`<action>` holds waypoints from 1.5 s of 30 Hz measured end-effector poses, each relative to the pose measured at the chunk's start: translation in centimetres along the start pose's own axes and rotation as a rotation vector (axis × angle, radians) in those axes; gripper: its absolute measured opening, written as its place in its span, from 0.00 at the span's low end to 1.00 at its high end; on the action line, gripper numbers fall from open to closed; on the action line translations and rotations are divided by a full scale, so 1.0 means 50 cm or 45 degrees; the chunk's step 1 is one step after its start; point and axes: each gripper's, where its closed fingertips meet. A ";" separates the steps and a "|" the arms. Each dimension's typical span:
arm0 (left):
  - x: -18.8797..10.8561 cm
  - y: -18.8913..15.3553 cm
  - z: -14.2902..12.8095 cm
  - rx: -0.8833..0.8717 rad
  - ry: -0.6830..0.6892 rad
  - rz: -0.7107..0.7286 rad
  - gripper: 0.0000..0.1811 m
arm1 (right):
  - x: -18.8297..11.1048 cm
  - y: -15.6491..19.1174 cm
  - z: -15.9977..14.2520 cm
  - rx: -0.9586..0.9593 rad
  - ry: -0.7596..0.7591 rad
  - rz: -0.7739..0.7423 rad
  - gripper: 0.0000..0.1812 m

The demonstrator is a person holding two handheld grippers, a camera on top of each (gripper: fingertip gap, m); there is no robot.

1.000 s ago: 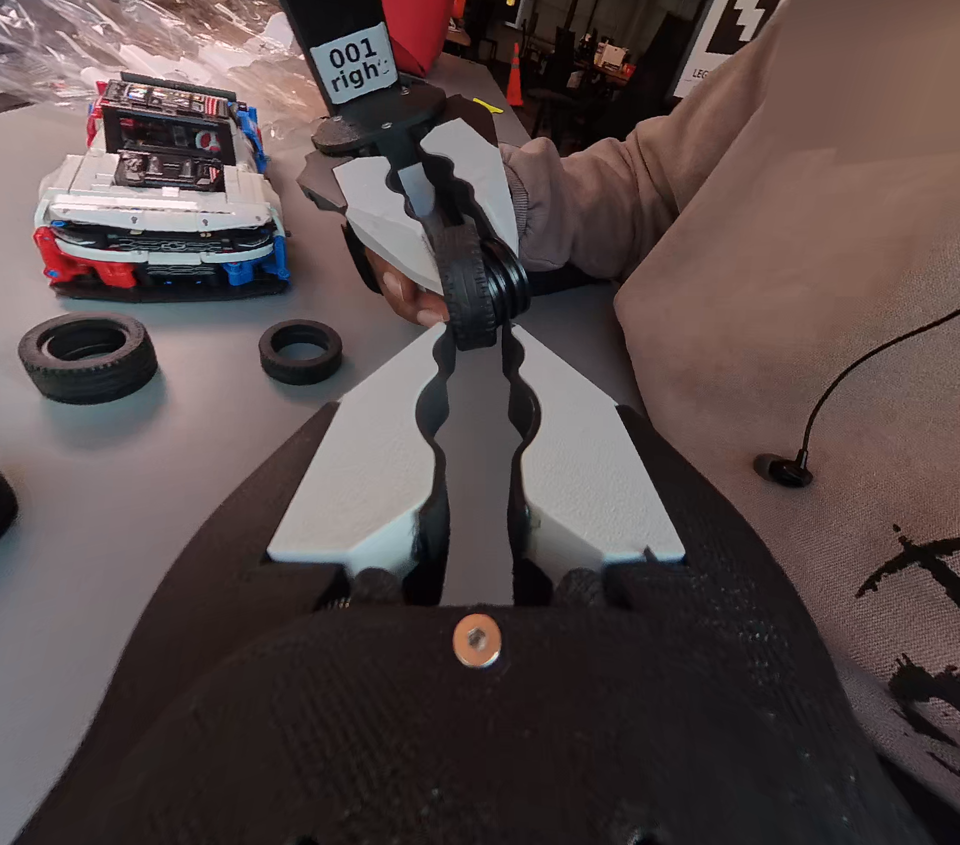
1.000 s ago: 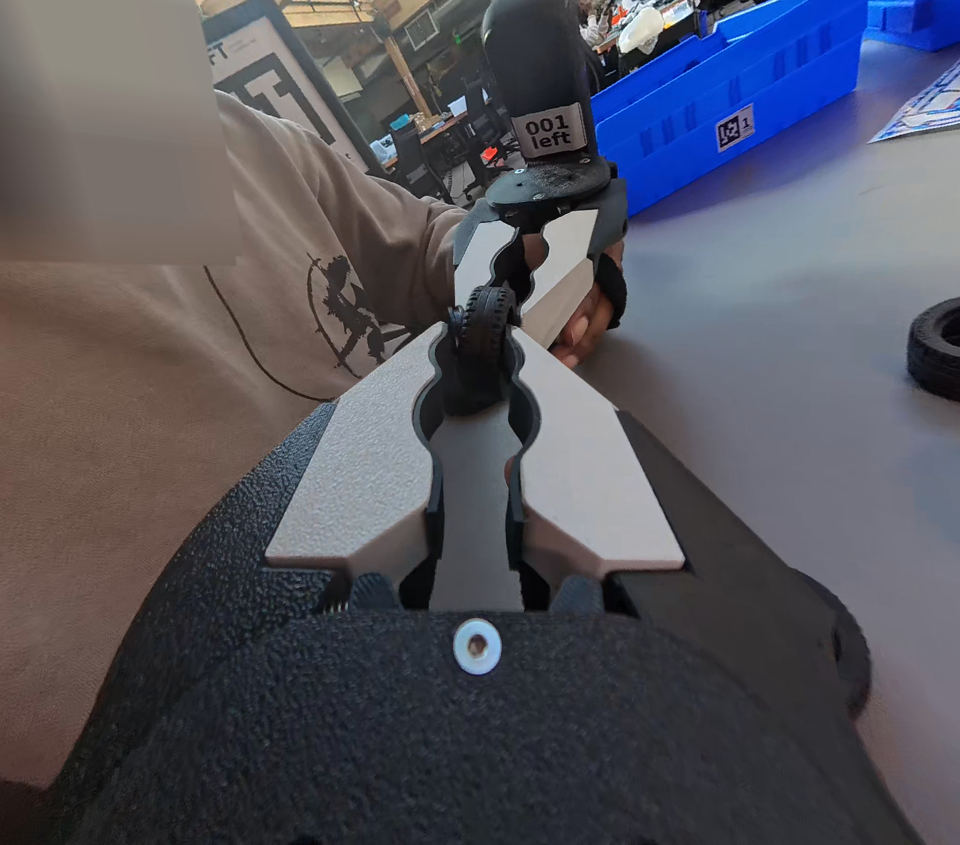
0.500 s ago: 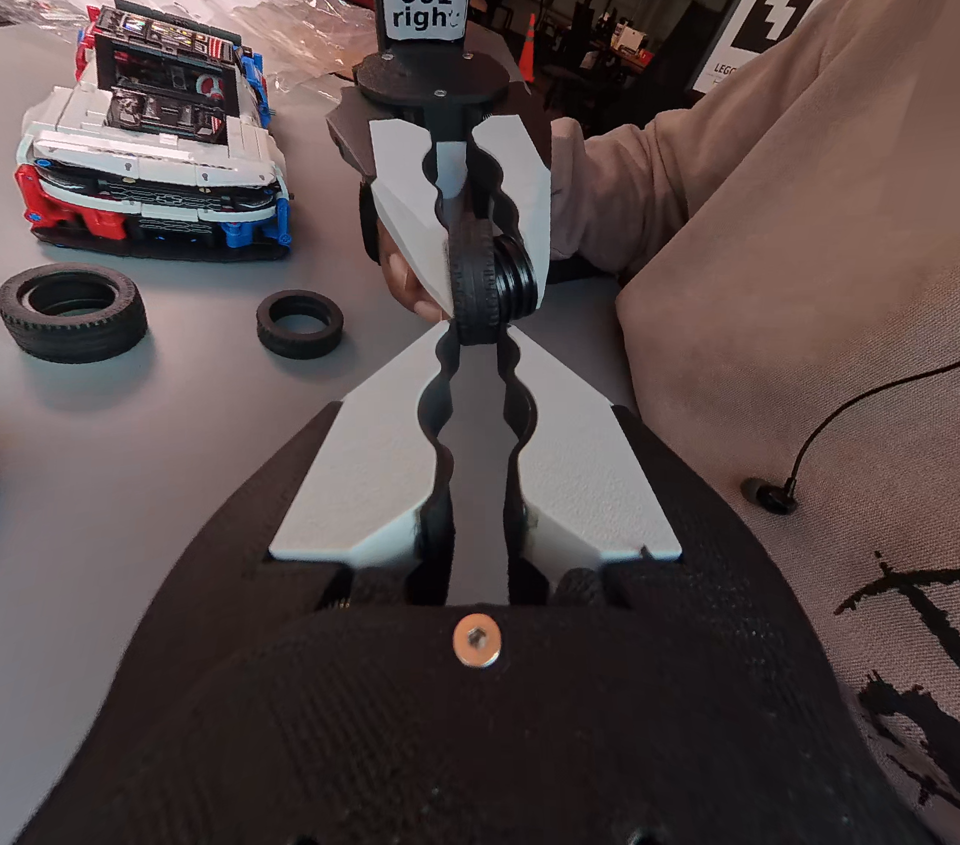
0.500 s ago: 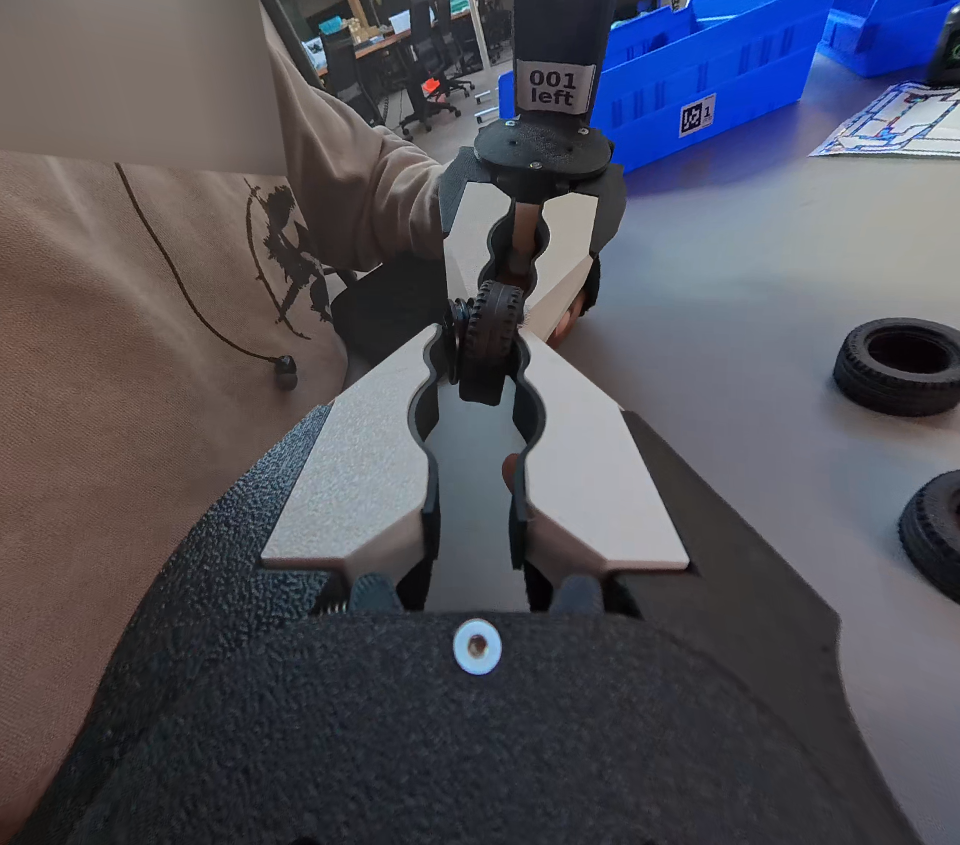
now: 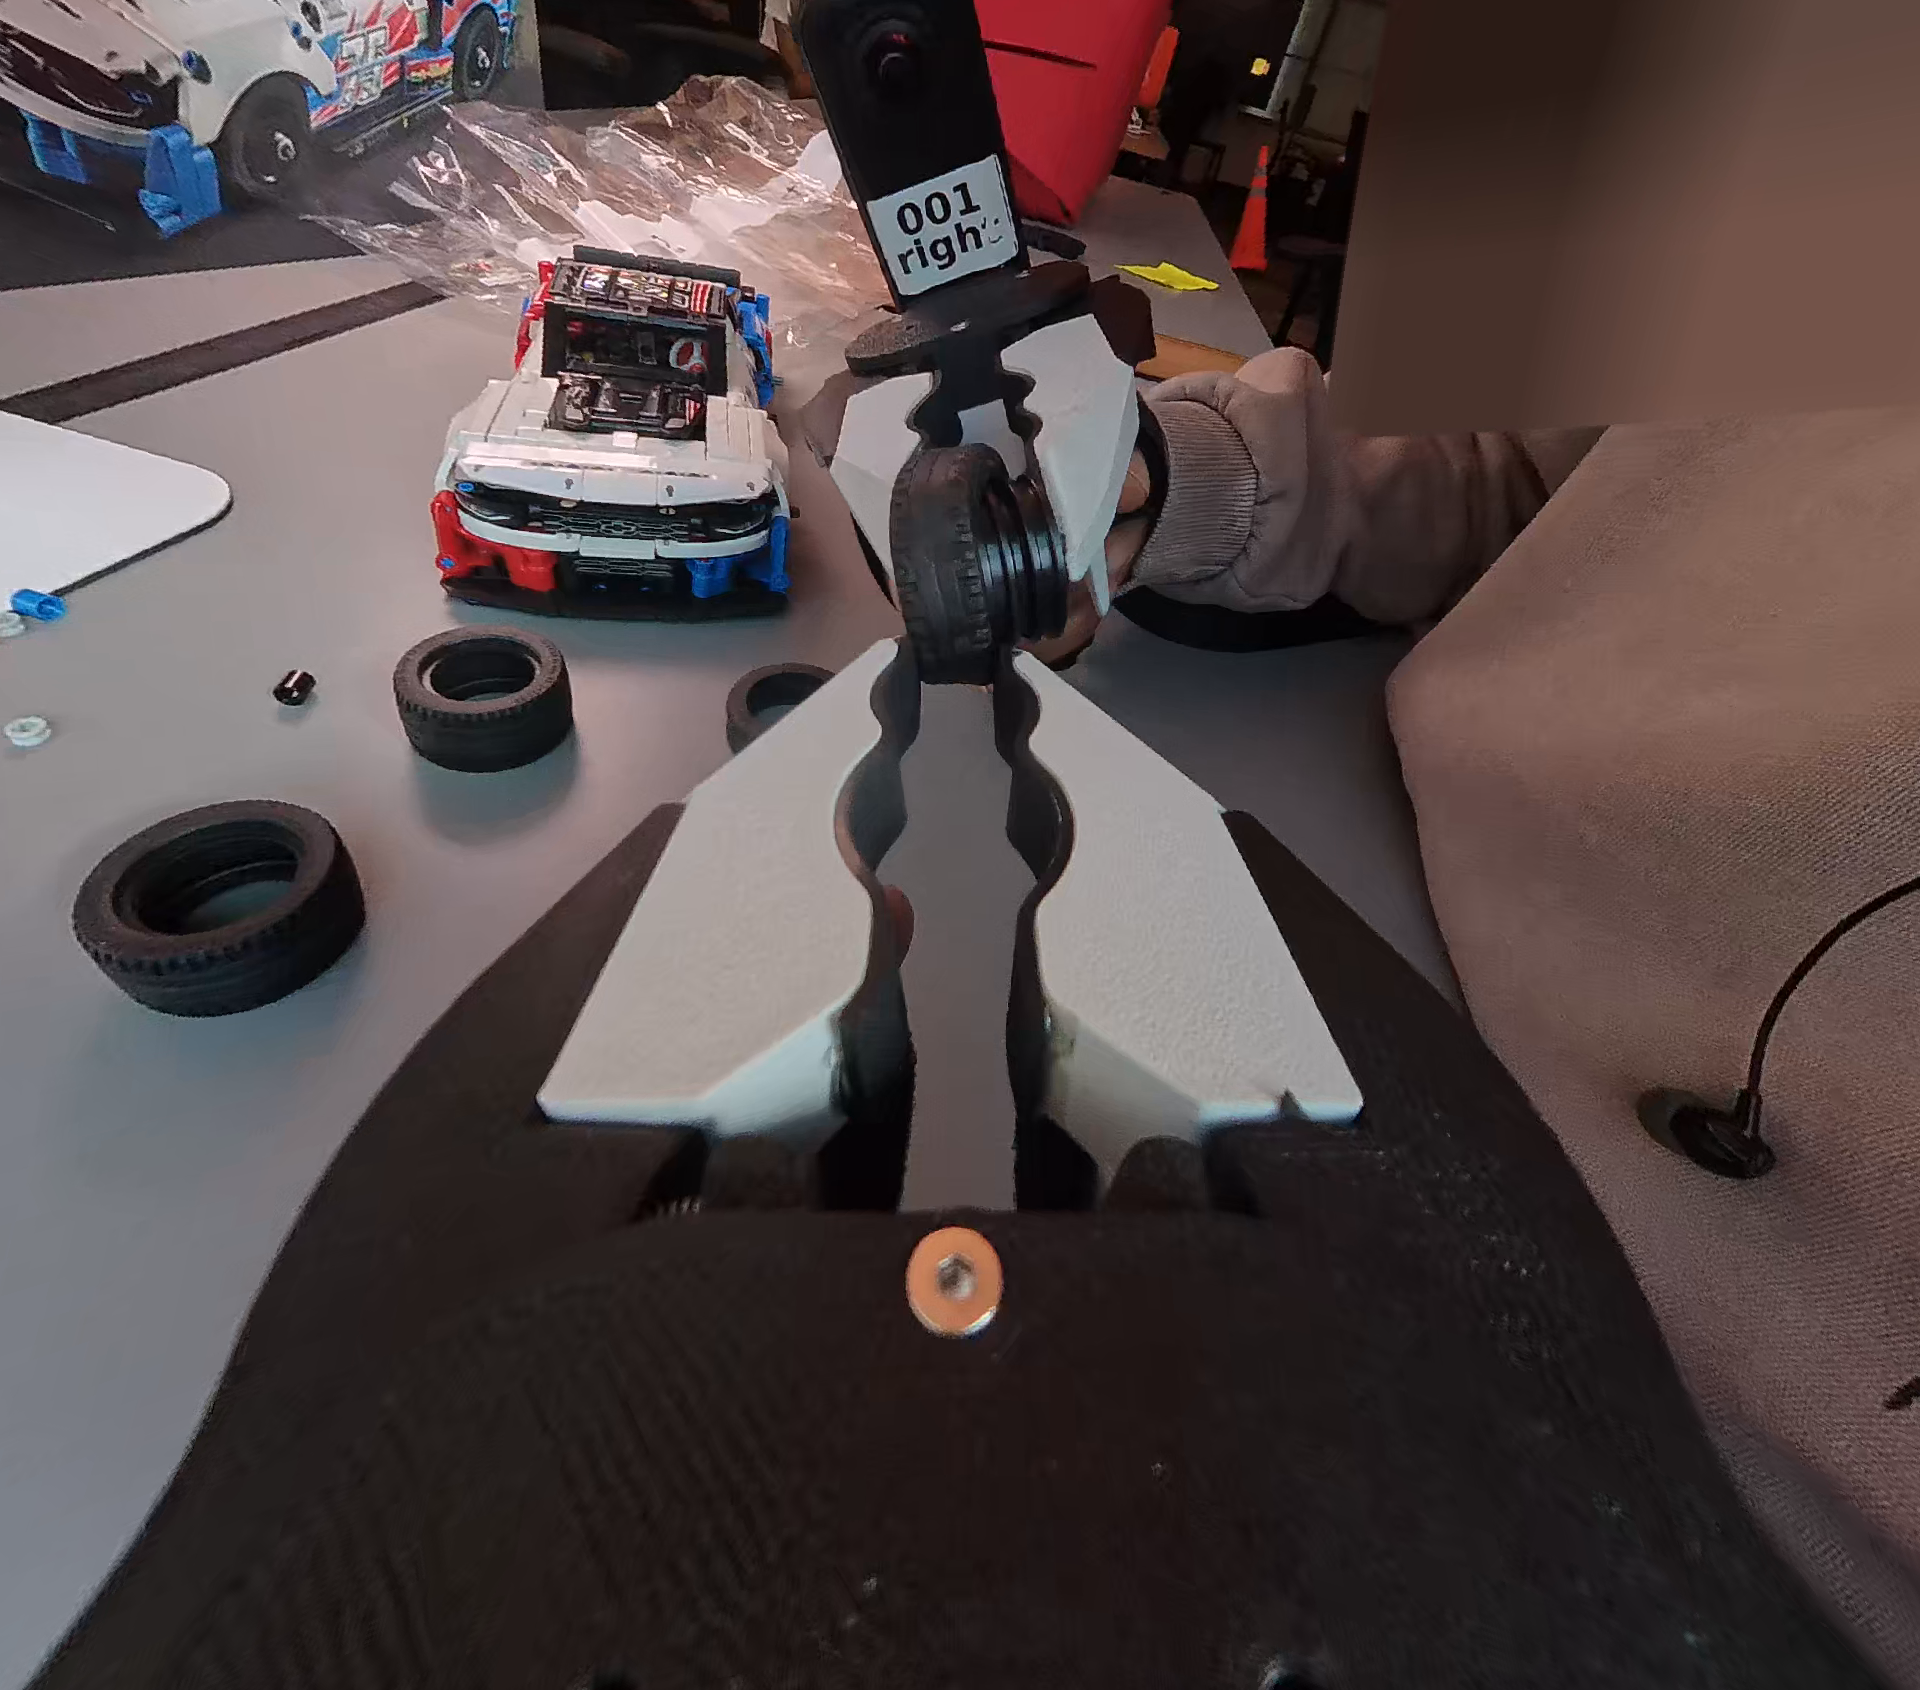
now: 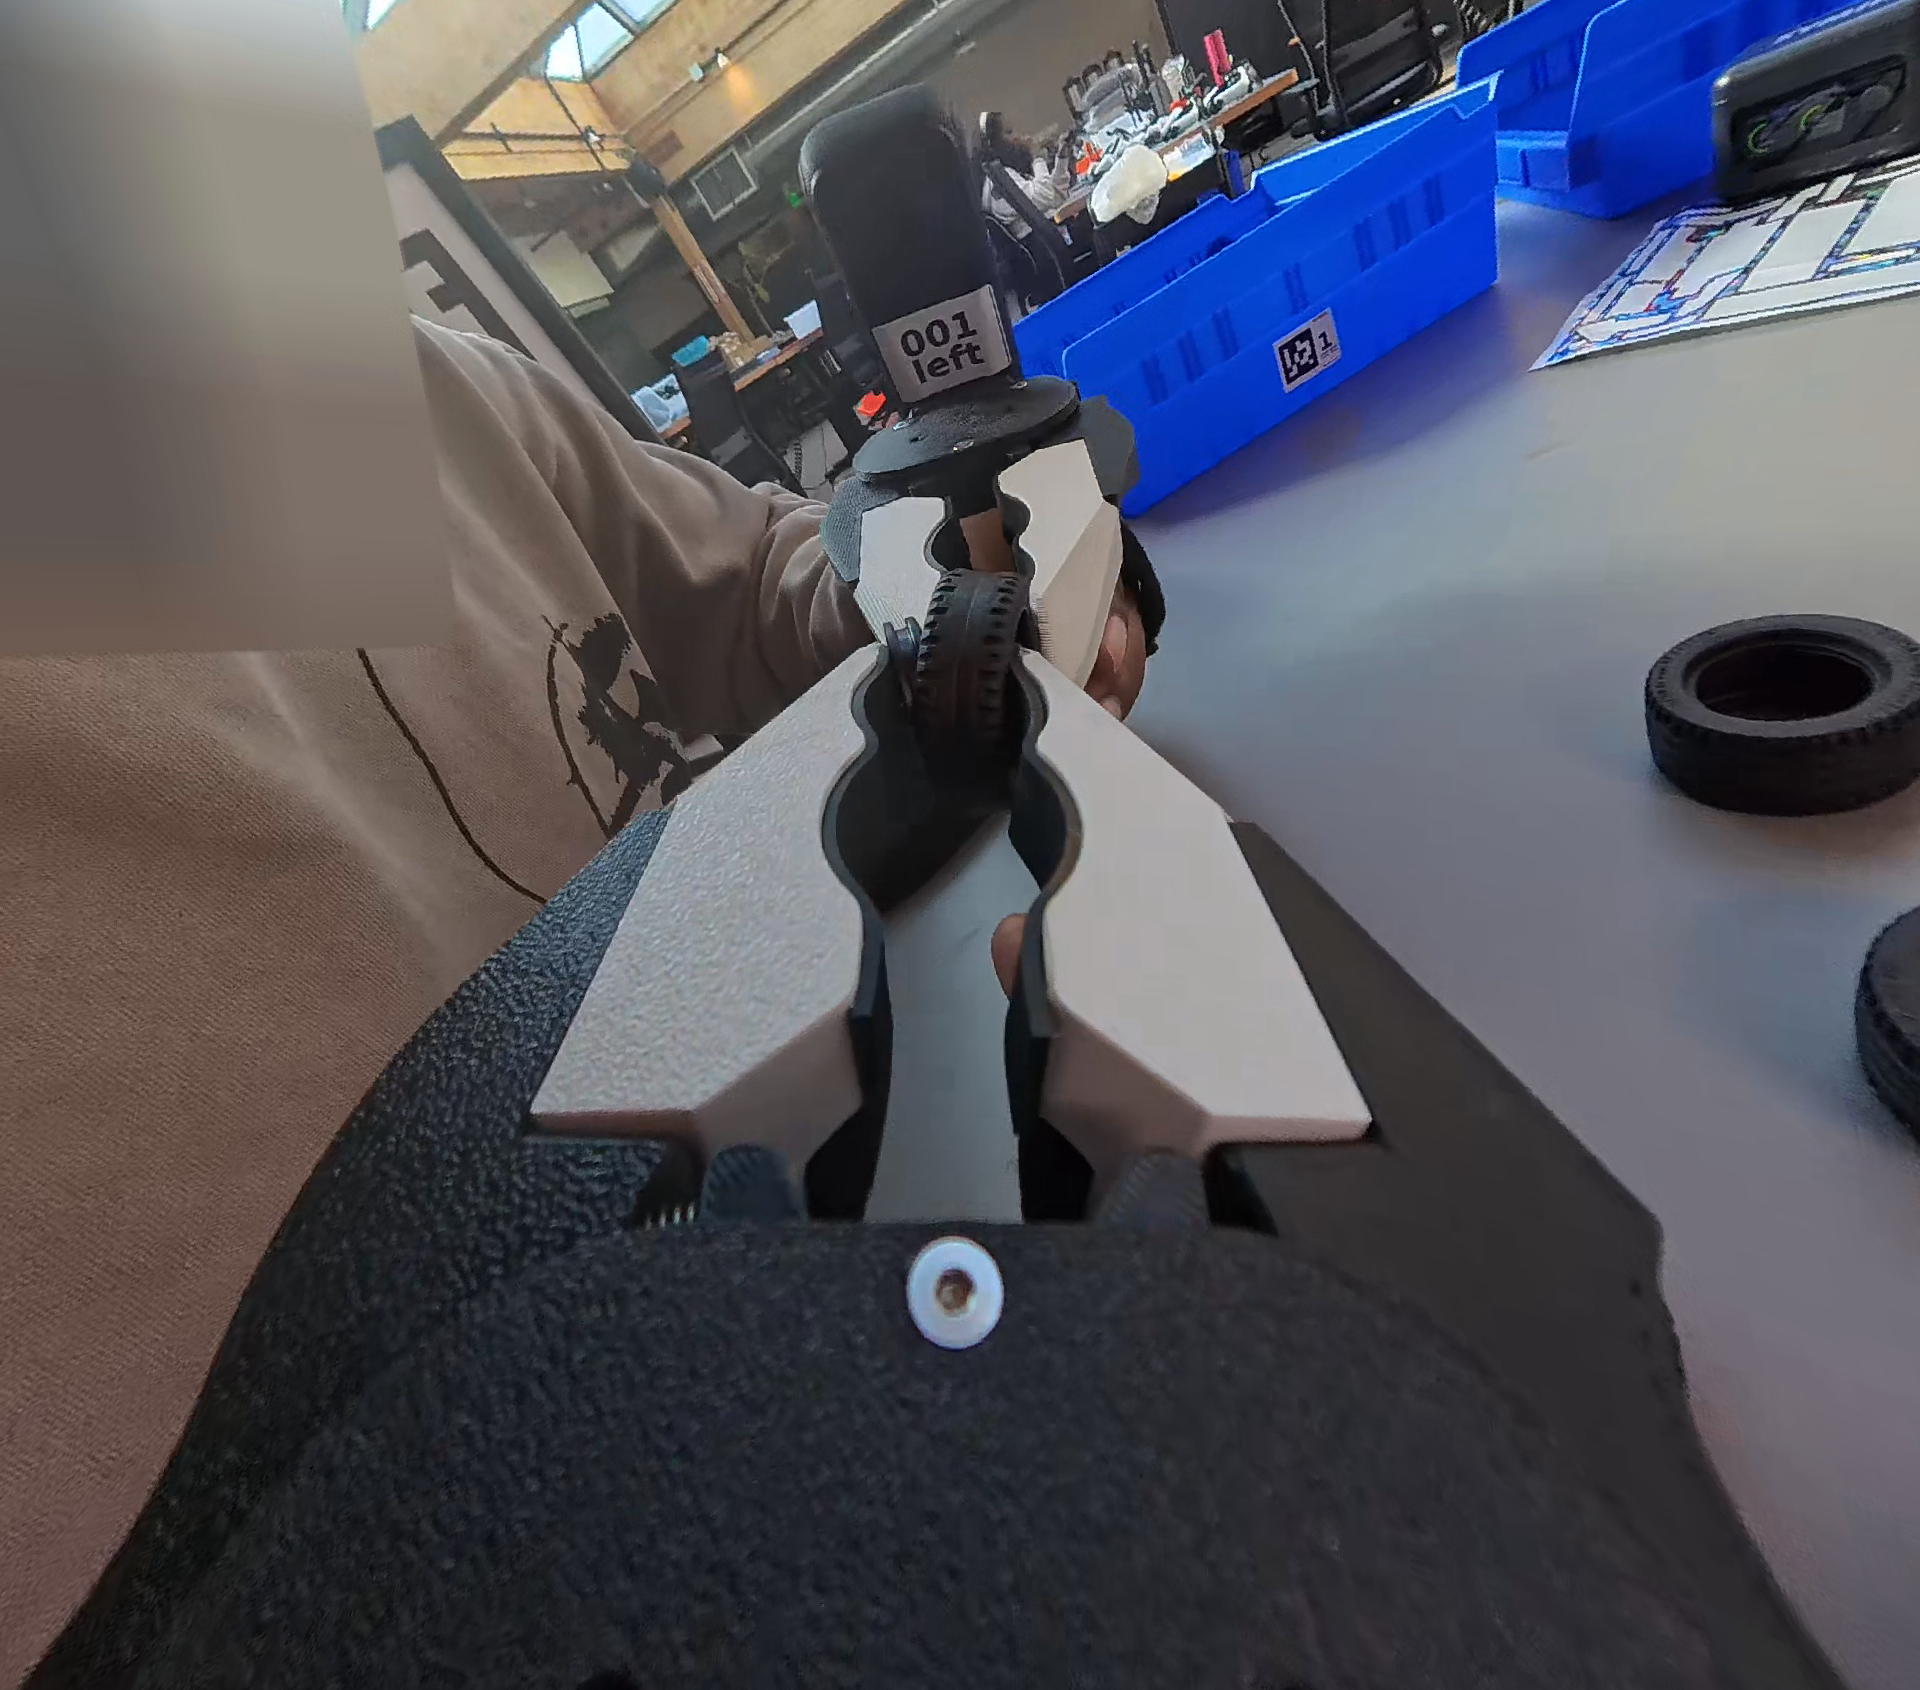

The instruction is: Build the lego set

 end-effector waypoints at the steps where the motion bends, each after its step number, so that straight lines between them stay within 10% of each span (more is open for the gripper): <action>1: 0.000 0.001 0.001 0.015 -0.001 0.011 0.07 | -0.001 -0.001 0.000 0.015 -0.003 -0.002 0.09; 13: -0.006 0.001 0.003 0.342 0.005 0.140 0.08 | -0.003 0.000 -0.004 0.030 0.012 -0.013 0.10; 20: -0.022 -0.046 0.000 -0.066 -0.008 -0.299 0.15 | 0.007 0.033 -0.037 -0.299 0.235 -0.045 0.09; 27: -0.019 -0.077 -0.008 -0.023 0.035 -0.394 0.09 | 0.011 0.060 -0.071 -0.399 0.346 0.031 0.09; 45: -0.031 -0.034 0.013 0.211 -0.003 -0.095 0.06 | 0.012 0.023 -0.041 -0.391 0.195 -0.132 0.10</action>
Point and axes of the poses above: each gripper's, where its closed fingertips meet, x out along the fingers, z out of its top, y = z × x across the jaws, and after that the axes turned 2 degrees about z, right-handed
